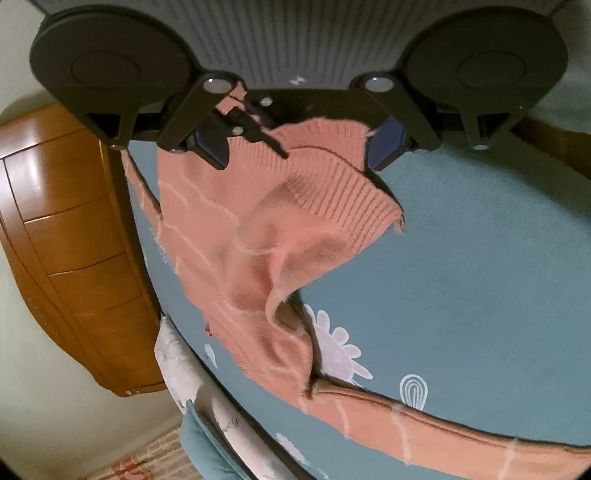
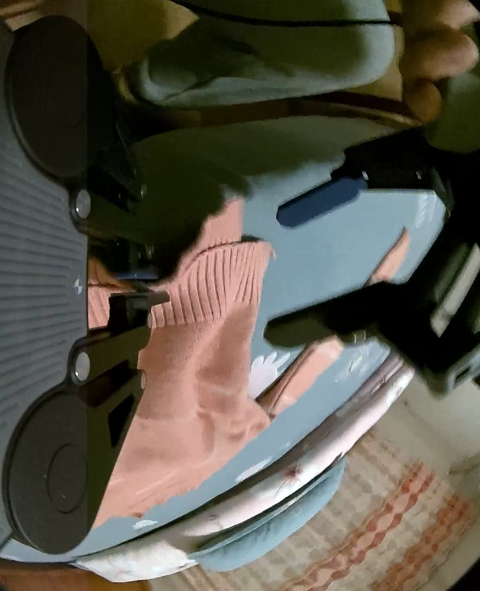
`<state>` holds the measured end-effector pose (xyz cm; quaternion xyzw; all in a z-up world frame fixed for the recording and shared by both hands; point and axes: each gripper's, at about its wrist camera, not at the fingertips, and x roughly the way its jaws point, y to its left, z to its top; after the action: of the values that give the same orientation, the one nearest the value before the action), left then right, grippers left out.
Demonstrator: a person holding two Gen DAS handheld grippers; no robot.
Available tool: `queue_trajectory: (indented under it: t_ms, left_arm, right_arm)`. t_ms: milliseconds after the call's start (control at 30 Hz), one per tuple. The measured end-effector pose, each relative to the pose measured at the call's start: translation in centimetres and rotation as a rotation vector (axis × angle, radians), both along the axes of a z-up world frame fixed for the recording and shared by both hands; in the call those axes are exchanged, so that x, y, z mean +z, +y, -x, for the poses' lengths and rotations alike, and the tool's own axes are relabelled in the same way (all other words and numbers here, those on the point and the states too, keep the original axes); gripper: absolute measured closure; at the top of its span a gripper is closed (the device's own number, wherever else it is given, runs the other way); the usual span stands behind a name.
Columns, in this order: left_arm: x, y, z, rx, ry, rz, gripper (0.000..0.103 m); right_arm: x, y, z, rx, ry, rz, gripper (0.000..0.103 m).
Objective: Fold clothes
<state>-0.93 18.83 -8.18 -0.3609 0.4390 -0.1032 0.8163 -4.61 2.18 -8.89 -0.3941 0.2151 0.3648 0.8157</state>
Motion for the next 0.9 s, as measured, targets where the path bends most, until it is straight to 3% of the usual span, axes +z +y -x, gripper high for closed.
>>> queue_trajectory:
  t_ms: [100, 300, 433, 567, 733, 900]
  left_arm:
    - [0.7, 0.2, 0.1, 0.001, -0.022, -0.018, 0.021]
    - [2.7, 0.8, -2.6, -0.022, -0.138, -0.104, 0.02]
    - [0.8, 0.7, -6.4, -0.058, -0.104, -0.132, 0.021]
    - [-1.6, -0.3, -9.4, -0.096, -0.074, -0.157, 0.021]
    - [-2.9, -0.7, -10.7, -0.102, -0.115, -0.126, 0.022]
    - [-3.4, -0.6, -10.9, -0.107, -0.146, -0.096, 0.026]
  right_arm:
    - [1.8, -0.8, -0.4, -0.035, 0.017, -0.066, 0.097]
    - [4.9, -2.9, -1.1, -0.031, 0.147, -0.17, 0.097]
    - [5.9, -4.0, -1.2, -0.032, 0.246, -0.222, 0.097]
    - [5.8, -4.7, -1.9, -0.052, 0.273, -0.237, 0.097]
    - [5.2, -5.1, -2.9, -0.061, 0.314, -0.262, 0.095]
    - [5.0, -6.2, -3.4, -0.067, 0.358, -0.314, 0.085]
